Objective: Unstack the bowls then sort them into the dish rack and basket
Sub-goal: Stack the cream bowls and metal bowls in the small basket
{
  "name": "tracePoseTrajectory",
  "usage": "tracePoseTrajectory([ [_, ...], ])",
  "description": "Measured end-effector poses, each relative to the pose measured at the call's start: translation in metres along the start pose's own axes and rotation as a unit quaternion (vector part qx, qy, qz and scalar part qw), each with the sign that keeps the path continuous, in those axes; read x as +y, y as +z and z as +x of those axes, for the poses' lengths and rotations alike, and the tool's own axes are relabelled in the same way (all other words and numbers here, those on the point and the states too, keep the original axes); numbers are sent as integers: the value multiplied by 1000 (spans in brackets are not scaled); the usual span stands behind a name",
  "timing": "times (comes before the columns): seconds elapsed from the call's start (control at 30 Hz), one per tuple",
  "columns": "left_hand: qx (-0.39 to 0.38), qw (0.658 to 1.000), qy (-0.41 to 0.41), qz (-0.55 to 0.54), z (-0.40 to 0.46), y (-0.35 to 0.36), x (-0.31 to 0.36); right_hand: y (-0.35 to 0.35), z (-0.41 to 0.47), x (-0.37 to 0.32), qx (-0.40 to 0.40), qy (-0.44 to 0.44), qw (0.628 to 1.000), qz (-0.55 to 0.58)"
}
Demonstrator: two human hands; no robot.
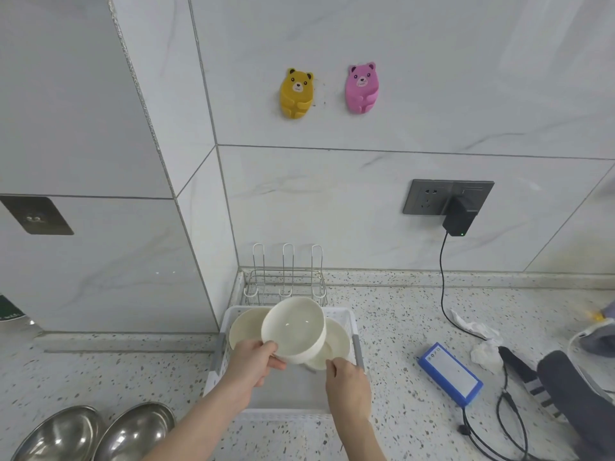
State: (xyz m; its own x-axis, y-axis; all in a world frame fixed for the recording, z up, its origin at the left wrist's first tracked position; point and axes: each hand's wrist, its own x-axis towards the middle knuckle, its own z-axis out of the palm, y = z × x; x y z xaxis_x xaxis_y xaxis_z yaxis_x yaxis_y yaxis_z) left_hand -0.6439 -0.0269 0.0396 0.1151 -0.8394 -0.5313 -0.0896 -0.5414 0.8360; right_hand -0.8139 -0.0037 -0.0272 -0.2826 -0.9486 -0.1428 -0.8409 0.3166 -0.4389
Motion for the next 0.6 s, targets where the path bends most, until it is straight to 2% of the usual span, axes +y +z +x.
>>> tracePoseTrajectory([
  [0.1, 0, 1000, 10, 23, 2, 2, -2, 0, -1, 1, 25, -6, 998, 56],
  [0.2, 9, 996, 42, 83, 6, 5, -4, -6, -2, 1, 64, 5, 975, 212],
  [0.33, 28, 978, 107, 175, 13, 16, -2, -22, -2, 8, 69, 64, 893, 441],
  [0.4, 22, 971, 118, 205, 17, 23, -1, -26, -1, 11, 53, 79, 852, 515],
  [0.47, 11, 964, 122, 237, 21, 30, -1, -26, -2, 11, 42, 69, 855, 512],
  [0.6, 3, 956, 130, 263, 26, 39, -5, -21, -4, 10, 48, 61, 896, 437],
])
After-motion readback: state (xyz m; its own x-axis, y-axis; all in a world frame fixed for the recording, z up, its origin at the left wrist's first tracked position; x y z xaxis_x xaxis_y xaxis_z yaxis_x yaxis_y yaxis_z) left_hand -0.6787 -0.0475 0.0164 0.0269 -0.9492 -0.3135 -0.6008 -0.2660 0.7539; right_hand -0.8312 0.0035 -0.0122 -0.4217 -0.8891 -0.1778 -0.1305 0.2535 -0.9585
